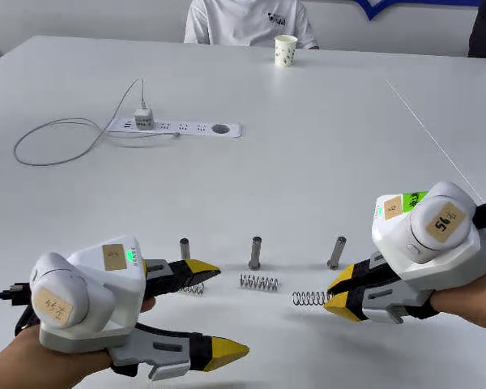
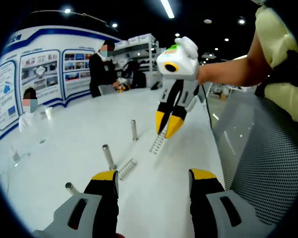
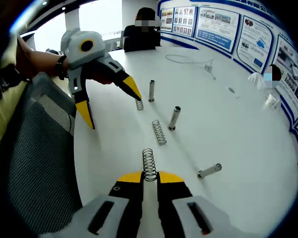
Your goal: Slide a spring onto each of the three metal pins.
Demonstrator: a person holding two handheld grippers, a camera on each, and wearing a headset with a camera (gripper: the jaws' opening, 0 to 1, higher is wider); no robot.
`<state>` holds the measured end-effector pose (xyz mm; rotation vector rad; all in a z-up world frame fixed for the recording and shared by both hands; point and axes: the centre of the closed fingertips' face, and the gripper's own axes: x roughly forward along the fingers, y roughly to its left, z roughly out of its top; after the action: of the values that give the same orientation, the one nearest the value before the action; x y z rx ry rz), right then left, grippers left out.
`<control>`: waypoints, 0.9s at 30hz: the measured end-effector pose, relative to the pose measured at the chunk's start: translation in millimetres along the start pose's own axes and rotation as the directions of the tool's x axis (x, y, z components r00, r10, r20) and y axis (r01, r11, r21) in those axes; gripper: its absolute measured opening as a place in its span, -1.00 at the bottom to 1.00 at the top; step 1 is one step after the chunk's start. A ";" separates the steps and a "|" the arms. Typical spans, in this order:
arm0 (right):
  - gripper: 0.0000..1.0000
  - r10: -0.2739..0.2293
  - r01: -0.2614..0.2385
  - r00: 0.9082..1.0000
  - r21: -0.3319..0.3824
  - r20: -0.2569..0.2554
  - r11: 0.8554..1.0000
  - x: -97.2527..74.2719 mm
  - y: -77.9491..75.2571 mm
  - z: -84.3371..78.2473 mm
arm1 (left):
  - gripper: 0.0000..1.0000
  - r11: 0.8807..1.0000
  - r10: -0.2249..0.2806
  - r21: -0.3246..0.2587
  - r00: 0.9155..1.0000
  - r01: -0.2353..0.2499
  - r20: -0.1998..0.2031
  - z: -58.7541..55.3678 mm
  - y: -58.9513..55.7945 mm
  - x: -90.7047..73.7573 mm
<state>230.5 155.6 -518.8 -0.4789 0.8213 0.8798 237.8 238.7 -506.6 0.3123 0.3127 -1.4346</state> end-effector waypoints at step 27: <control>-0.77 0.064 -0.064 0.998 -0.038 0.012 0.997 1.0 25.5 24.3 | -0.47 0.987 -0.081 0.136 0.996 0.084 -0.029 5.0 -18.0 37.9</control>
<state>220.2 186.7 -505.9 -0.4812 0.8131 0.9579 224.2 200.1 -517.3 0.4325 0.2492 -1.5381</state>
